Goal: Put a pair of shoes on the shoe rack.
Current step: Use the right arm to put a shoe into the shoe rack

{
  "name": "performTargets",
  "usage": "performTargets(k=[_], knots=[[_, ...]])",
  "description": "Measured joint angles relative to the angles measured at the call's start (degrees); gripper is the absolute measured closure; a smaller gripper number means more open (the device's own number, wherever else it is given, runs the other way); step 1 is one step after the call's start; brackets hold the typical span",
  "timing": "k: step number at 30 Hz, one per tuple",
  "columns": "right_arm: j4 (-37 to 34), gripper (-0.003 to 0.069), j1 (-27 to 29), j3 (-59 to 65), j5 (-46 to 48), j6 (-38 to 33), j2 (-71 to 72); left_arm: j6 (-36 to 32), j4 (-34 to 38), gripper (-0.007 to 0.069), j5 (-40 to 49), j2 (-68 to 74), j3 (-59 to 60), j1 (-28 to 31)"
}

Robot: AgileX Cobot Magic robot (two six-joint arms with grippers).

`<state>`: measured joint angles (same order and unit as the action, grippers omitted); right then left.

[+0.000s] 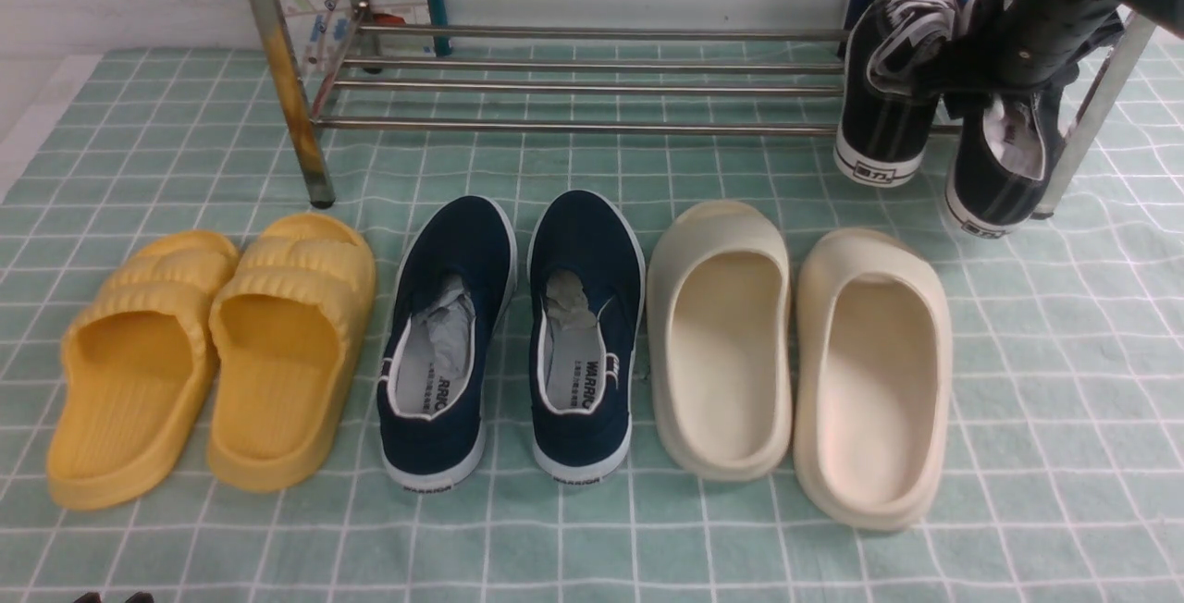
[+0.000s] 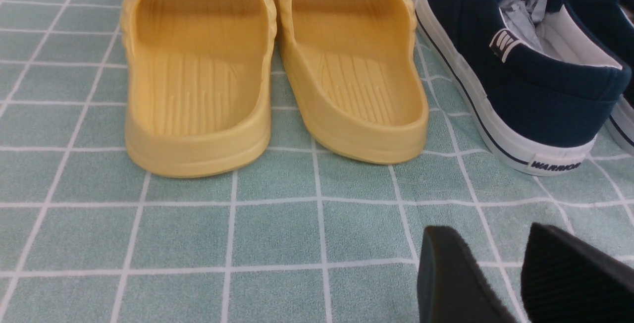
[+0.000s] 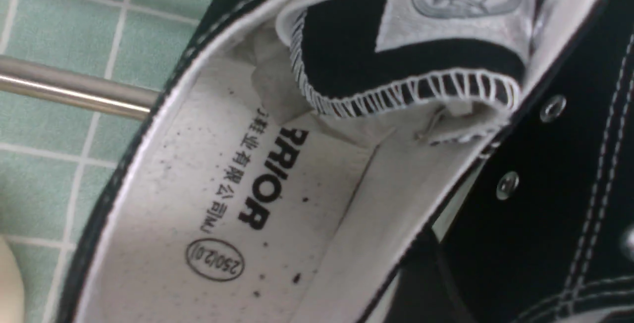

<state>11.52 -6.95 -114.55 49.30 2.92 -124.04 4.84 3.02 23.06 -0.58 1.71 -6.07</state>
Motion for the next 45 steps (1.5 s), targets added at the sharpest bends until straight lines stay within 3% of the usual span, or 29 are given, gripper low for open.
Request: performTargets(k=[4,13,20,24,27,31,39,45], knots=[[1.83,0.025,0.49,-0.05,-0.26,2.34,-0.04,0.0,0.0,0.0386,0.0,0.0,0.0,0.0],[2.25,0.0644,0.78,-0.05,-1.97,5.26,-1.48,0.0,0.0,0.0386,0.0,0.0,0.0,0.0],[-0.85,0.0648,1.06,-0.05,-5.58,-4.35,-1.67,0.0,0.0,0.0386,0.0,0.0,0.0,0.0],[-8.41,0.0648,1.44,-0.05,-8.42,-15.07,-1.79,0.0,0.0,0.0386,0.0,0.0,0.0,0.0],[-15.54,0.0648,1.92,-0.05,-10.66,-27.33,-2.29,0.0,0.0,0.0386,0.0,0.0,0.0,0.0],[-18.18,0.0648,2.14,-0.05,-10.66,-35.58,-2.29,0.0,0.0,0.0386,0.0,0.0,0.0,0.0],[-17.59,0.0648,2.14,-0.05,-10.55,-37.59,-2.05,0.0,0.0,0.0386,0.0,0.0,0.0,0.0],[-17.46,0.0621,2.08,0.0,-11.69,-32.33,-1.62,0.0,0.0,0.0386,0.0,0.0,0.0,0.0]])
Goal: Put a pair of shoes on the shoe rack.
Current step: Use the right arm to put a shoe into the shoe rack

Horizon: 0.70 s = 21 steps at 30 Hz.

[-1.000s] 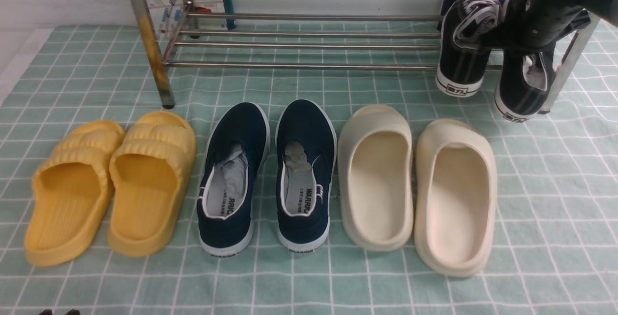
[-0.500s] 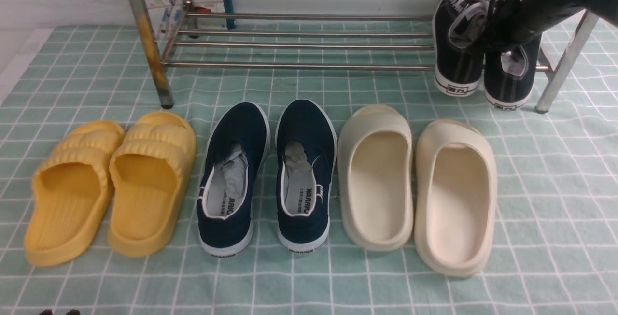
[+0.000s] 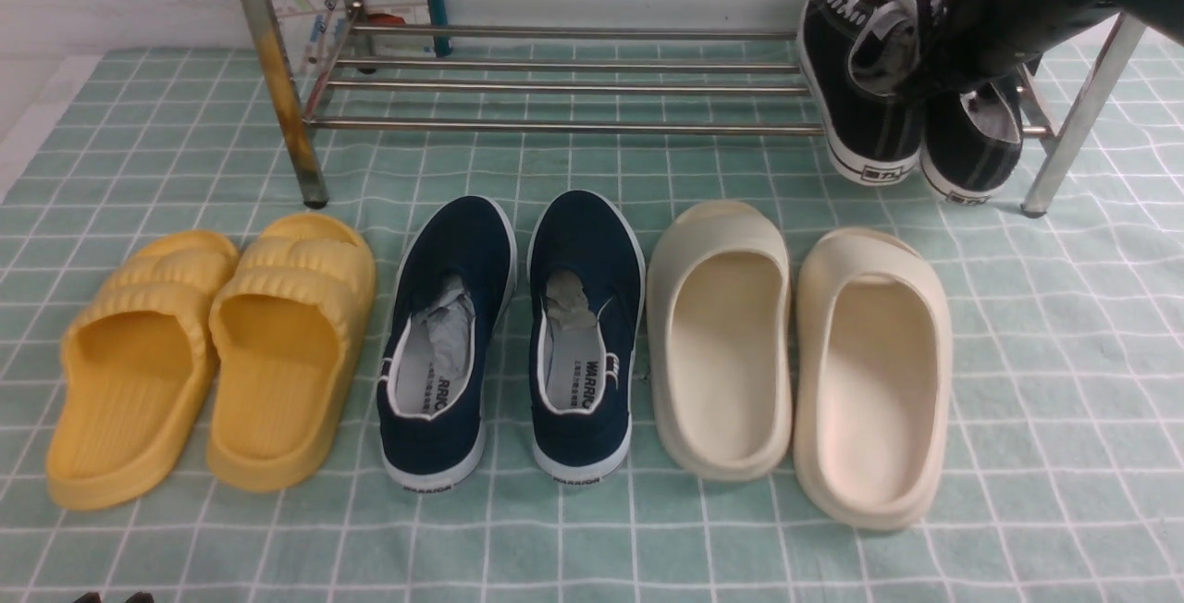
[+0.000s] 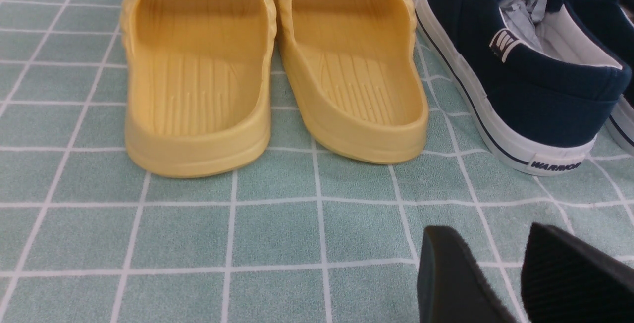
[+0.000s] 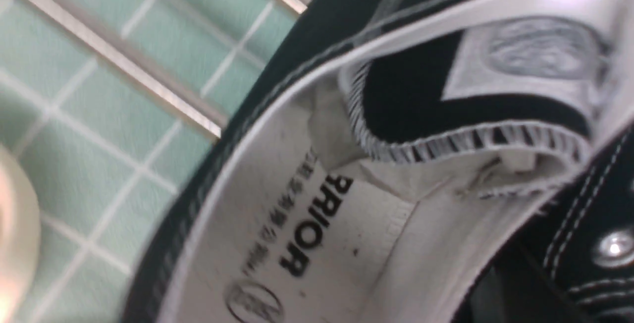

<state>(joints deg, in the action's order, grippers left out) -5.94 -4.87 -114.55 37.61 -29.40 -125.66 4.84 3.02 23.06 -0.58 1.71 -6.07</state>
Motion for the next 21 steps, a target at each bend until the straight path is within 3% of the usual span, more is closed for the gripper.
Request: performTargets(k=[2,7,11,15,21], knots=[[0.23,0.0573,-0.12,0.0,-0.72,2.18,0.0,0.0,0.0,0.0386,0.0,0.0,0.0,0.0],[3.32,0.0357,-0.35,0.0,-2.16,10.08,0.17,0.0,0.0,0.0386,0.0,0.0,0.0,0.0],[5.43,0.0245,-0.4,0.0,-1.54,18.17,0.82,0.0,0.0,0.0386,0.0,0.0,0.0,0.0],[5.94,0.0209,-0.4,0.0,0.49,24.12,3.11,0.0,0.0,0.0386,0.0,0.0,0.0,0.0],[6.48,0.0214,-0.57,0.0,4.18,25.51,7.43,0.0,0.0,0.0386,0.0,0.0,0.0,0.0]])
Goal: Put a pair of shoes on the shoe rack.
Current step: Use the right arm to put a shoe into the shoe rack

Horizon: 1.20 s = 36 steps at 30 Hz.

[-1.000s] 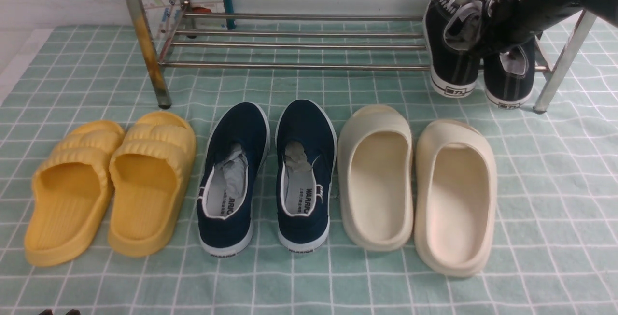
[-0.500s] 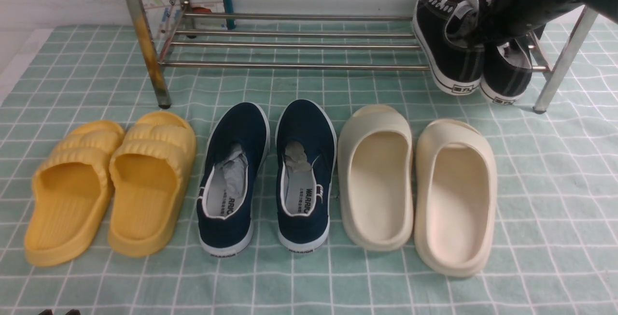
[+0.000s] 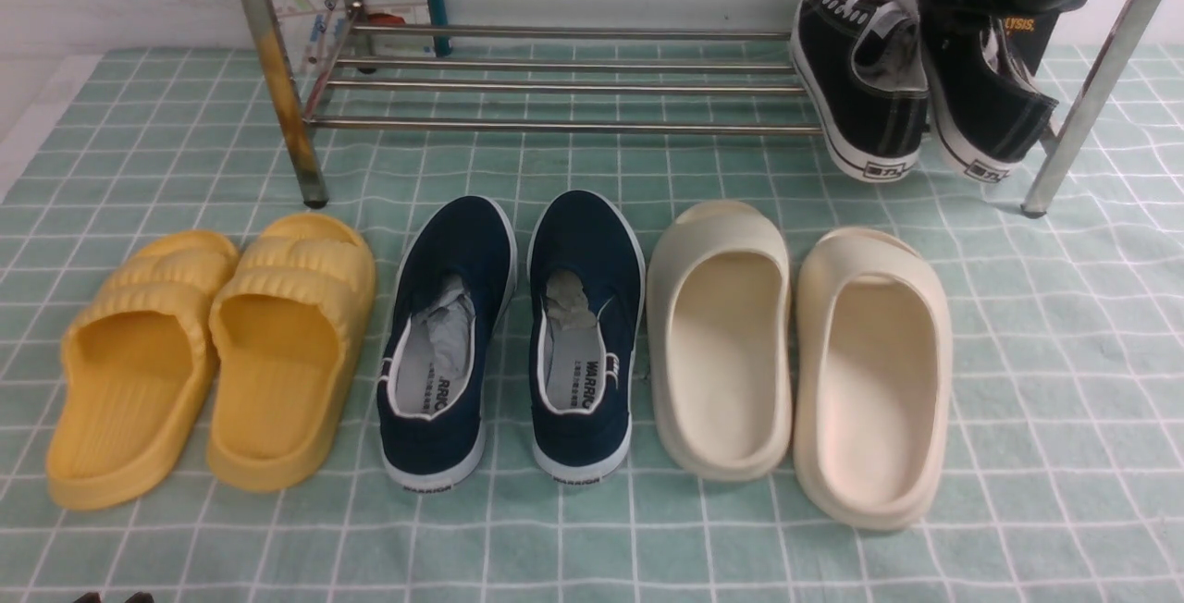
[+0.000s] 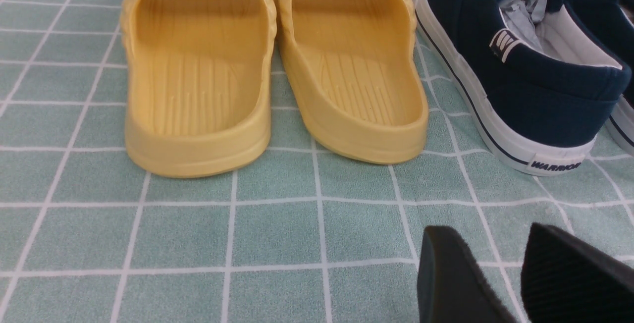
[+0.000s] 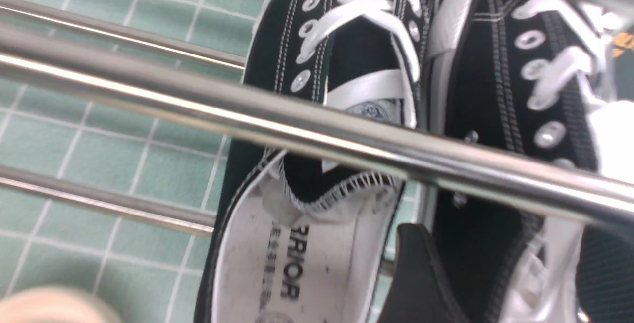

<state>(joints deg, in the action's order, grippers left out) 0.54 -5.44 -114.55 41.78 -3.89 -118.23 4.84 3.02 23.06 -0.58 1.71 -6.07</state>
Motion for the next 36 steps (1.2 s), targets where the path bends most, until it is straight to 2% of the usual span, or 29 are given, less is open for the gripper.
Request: performTargets(k=[6,8,12,16,26,31,34,35,36], knots=[[3.31,0.022,0.09,-0.05,7.47,2.89,3.3,0.0,0.0,0.0386,0.0,0.0,0.0,0.0],[3.56,0.022,1.52,0.57,11.42,6.37,3.27,0.0,0.0,0.0386,0.0,0.0,0.0,0.0],[2.08,0.0221,4.18,4.77,12.76,8.21,3.21,0.0,0.0,0.0386,0.0,0.0,0.0,0.0],[0.49,0.0221,4.83,8.23,12.01,6.51,3.14,0.0,0.0,0.0386,0.0,0.0,0.0,0.0],[-2.14,0.0234,4.83,12.09,-0.3,5.64,2.6,0.0,0.0,0.0386,0.0,0.0,0.0,0.0],[-3.26,0.0298,4.83,12.09,-5.93,7.38,-0.24,0.0,0.0,0.0386,0.0,0.0,0.0,0.0],[-4.21,0.0383,4.83,12.09,-7.22,8.13,-1.39,0.0,0.0,0.0386,0.0,0.0,0.0,0.0],[-4.31,0.0388,4.83,12.09,-7.21,8.13,-1.39,0.0,0.0,0.0386,0.0,0.0,0.0,0.0],[-4.54,0.0429,4.83,12.09,-7.34,8.18,-1.39,0.0,0.0,0.0386,0.0,0.0,0.0,0.0]])
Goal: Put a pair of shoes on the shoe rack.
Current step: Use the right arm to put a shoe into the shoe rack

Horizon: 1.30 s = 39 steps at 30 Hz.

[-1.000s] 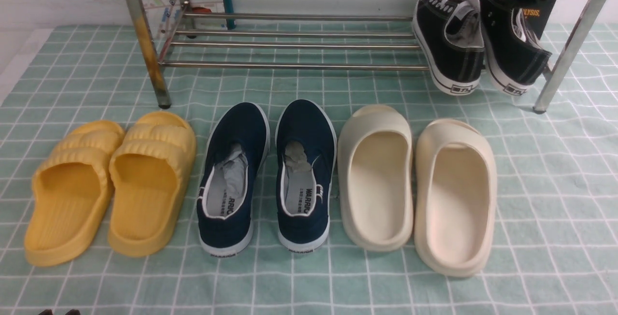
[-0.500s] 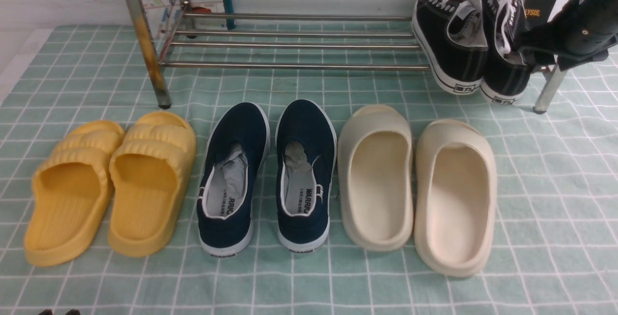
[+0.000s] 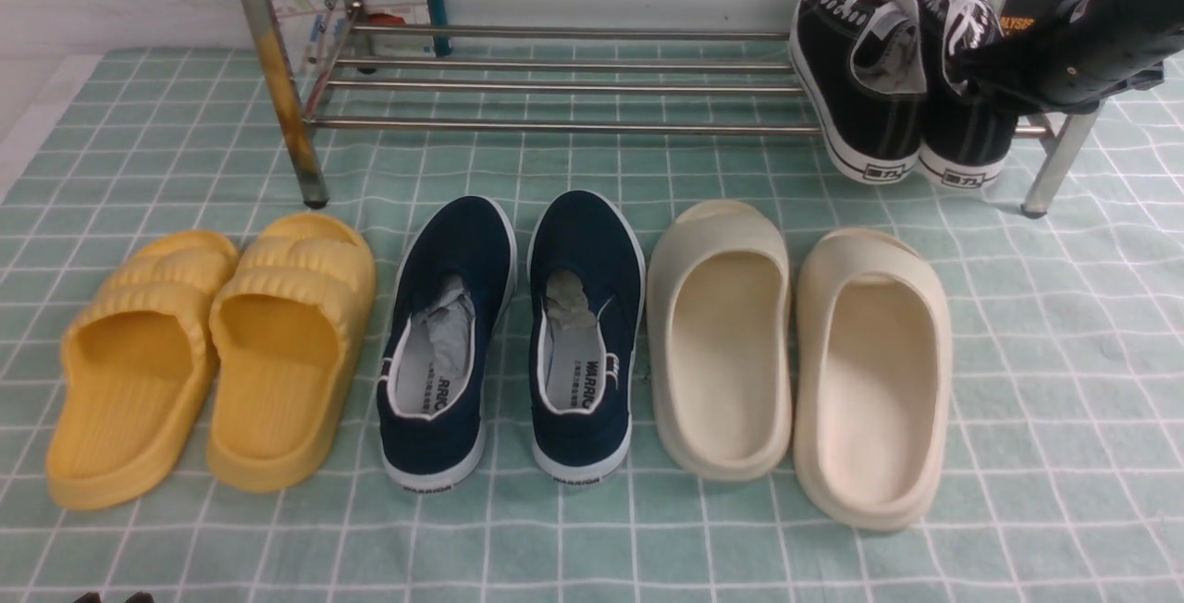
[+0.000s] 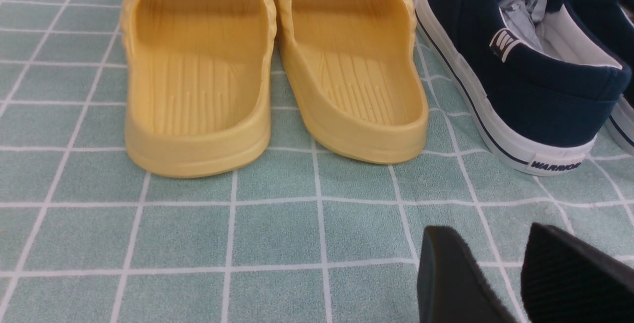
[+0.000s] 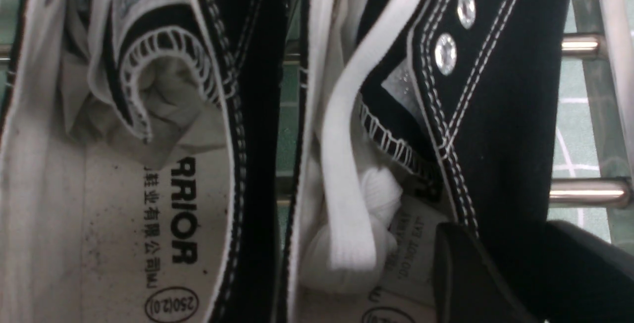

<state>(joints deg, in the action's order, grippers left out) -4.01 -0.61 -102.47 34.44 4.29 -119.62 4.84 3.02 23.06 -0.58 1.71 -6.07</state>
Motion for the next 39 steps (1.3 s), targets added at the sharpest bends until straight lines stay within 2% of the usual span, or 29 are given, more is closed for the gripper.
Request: performTargets(k=[3,7,12,15,29,33,36,37,38,39], knots=[[0.0,0.0489,0.0,-0.47,0.8,0.07,0.25,0.0,0.0,0.0386,0.0,0.0,0.0,0.0],[-0.23,0.0525,-0.21,-0.99,3.19,-1.43,2.66,0.0,0.0,0.0386,0.0,0.0,0.0,0.0],[-0.18,0.0528,-0.94,-1.49,5.11,-6.78,8.89,0.0,0.0,0.0386,0.0,0.0,0.0,0.0],[0.51,0.0528,-1.01,-1.8,4.99,-7.47,9.9,0.0,0.0,0.0386,0.0,0.0,0.0,0.0],[4.01,0.0527,-1.0,-1.99,-0.08,0.45,0.37,0.0,0.0,0.0386,0.0,0.0,0.0,0.0],[4.01,0.0504,-1.0,-1.99,2.13,0.89,1.87,0.0,0.0,0.0386,0.0,0.0,0.0,0.0],[4.01,0.0445,-1.1,-1.99,6.77,1.01,4.75,0.0,0.0,0.0386,0.0,0.0,0.0,0.0],[4.33,0.0387,-1.1,-1.99,10.04,1.01,7.14,0.0,0.0,0.0386,0.0,0.0,0.0,0.0],[4.34,0.038,-1.1,-1.99,10.38,1.01,7.37,0.0,0.0,0.0386,0.0,0.0,0.0,0.0],[4.57,0.033,-1.1,-1.92,12.64,1.01,8.97,0.0,0.0,0.0386,0.0,0.0,0.0,0.0]])
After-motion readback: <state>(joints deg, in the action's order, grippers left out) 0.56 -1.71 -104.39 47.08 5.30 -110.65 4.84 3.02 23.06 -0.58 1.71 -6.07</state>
